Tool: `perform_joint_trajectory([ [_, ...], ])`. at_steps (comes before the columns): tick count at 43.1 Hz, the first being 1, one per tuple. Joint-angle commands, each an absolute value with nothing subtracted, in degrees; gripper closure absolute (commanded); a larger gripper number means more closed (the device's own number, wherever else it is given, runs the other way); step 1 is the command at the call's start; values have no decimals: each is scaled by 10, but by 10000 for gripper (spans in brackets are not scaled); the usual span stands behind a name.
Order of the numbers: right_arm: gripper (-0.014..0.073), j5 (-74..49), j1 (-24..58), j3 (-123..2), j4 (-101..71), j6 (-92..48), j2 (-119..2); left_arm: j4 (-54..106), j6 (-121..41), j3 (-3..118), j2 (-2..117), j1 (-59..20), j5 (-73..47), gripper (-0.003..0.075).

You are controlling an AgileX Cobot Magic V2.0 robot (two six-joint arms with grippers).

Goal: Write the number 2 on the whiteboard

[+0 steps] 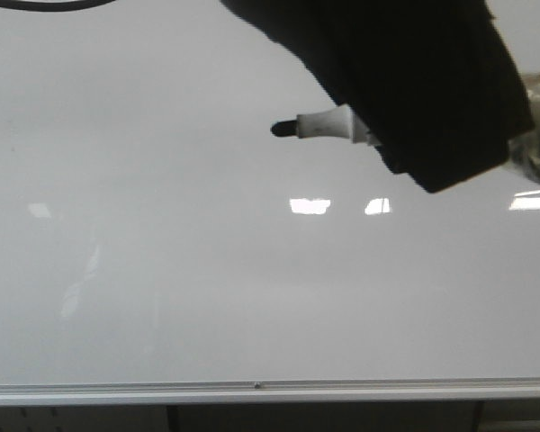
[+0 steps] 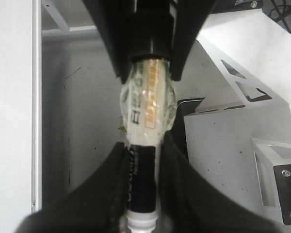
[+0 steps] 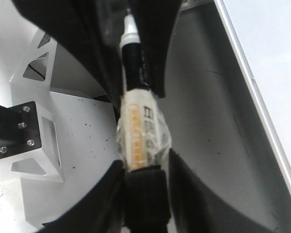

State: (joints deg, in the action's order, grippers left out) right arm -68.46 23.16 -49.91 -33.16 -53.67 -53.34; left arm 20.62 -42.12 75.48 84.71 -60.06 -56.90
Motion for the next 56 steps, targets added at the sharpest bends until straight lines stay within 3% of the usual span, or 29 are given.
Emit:
perform_joint_trajectory([
  [1, 154, -663, 229, -519, -355, -535, -524, 214, -405, 773, 828, -604, -554, 724],
  [6, 13, -664, 213, -519, -317, -493, -507, 109, -313, 779, 828, -603, -565, 724],
  [16, 15, -657, 166, -519, -138, -326, -445, -169, -34, 816, 818, -577, -642, 724],
  [27, 15, -656, 162, -517, -81, -277, -419, -189, 79, 772, 740, -402, -605, 724],
  [43, 15, -632, 162, -517, -82, -277, -421, -191, 182, 541, 642, -129, -261, 724],
  [56, 15, -622, 162, -517, -82, -277, -421, -178, 206, 416, 702, -40, 24, 724],
])
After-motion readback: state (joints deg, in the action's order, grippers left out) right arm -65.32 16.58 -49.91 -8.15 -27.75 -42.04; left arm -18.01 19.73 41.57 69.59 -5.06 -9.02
